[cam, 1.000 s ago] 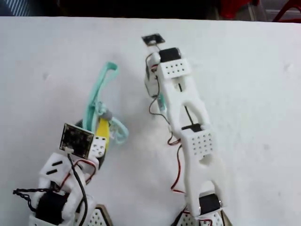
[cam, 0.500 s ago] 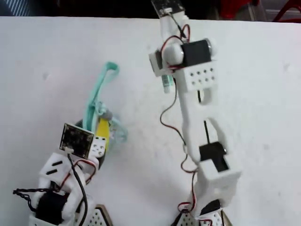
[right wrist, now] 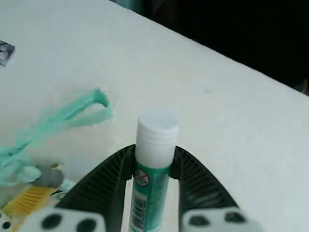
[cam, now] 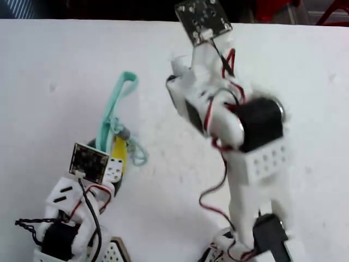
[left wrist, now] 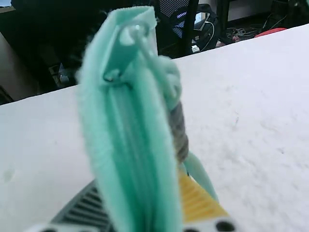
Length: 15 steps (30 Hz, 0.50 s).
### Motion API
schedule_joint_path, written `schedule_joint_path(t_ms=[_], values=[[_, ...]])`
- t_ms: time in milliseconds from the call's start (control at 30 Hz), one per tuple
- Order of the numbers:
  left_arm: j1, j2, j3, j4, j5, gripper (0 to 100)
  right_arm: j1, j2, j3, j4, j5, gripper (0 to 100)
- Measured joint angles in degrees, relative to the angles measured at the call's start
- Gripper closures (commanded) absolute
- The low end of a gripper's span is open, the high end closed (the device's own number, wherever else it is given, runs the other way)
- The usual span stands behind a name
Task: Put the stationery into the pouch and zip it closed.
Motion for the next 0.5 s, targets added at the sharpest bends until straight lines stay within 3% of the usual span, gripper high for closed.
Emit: schedule_joint_path(t_ms=[167,500], values=[[0.0,0.0,0.0,0.0,0.0,97,-4.4,-7.3,0.18,0.0,1.58,98.1],[0.0,0.0,0.0,0.0,0.0,97,-4.48,-11.25,0.18,-0.09,4.13,98.1]])
